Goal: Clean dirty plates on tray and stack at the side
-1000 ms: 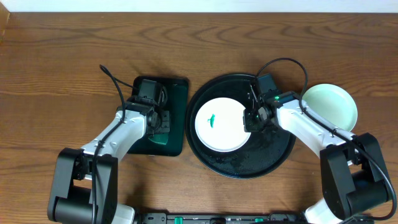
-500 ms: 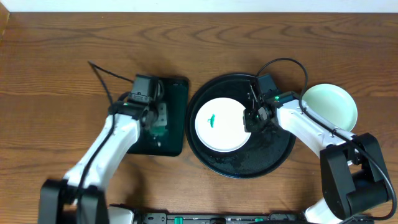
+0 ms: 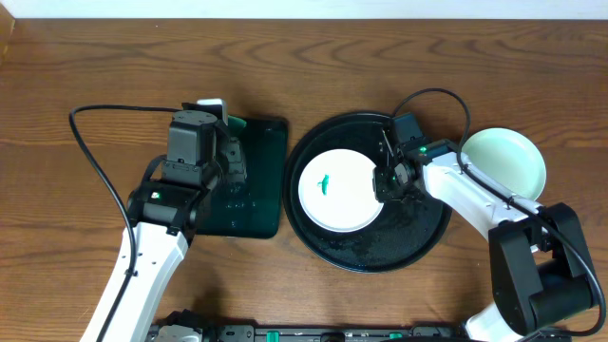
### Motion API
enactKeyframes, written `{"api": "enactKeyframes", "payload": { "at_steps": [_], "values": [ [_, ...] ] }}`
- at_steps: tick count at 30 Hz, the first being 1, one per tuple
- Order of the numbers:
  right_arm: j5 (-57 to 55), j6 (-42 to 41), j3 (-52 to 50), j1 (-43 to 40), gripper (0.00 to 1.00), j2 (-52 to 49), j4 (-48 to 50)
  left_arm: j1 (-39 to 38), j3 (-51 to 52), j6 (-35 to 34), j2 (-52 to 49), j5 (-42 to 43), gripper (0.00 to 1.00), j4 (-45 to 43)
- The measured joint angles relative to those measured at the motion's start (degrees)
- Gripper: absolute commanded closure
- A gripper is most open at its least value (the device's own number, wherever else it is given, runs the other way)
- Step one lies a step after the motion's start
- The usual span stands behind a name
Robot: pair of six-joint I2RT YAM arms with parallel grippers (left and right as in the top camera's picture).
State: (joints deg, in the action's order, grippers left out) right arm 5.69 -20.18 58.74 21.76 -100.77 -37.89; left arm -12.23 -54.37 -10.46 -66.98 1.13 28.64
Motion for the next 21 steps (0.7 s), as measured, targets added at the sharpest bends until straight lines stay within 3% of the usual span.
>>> {"api": "enactKeyframes", "payload": {
  "at_steps": [5, 7, 21],
  "values": [
    [0.2, 0.2, 0.0, 0.0, 0.41, 0.0, 0.0, 0.0, 0.0, 0.0, -0.1, 0.0, 0.92, 1.2],
    [0.3, 0.3, 0.0, 0.0, 0.41, 0.0, 0.1, 0.0, 0.0, 0.0, -0.2, 0.0, 0.92, 1.2],
    [0.3, 0.3, 0.0, 0.0, 0.64, 0.0, 0.1, 0.0, 0.0, 0.0, -3.0, 0.0, 0.92, 1.6]
  ]
}}
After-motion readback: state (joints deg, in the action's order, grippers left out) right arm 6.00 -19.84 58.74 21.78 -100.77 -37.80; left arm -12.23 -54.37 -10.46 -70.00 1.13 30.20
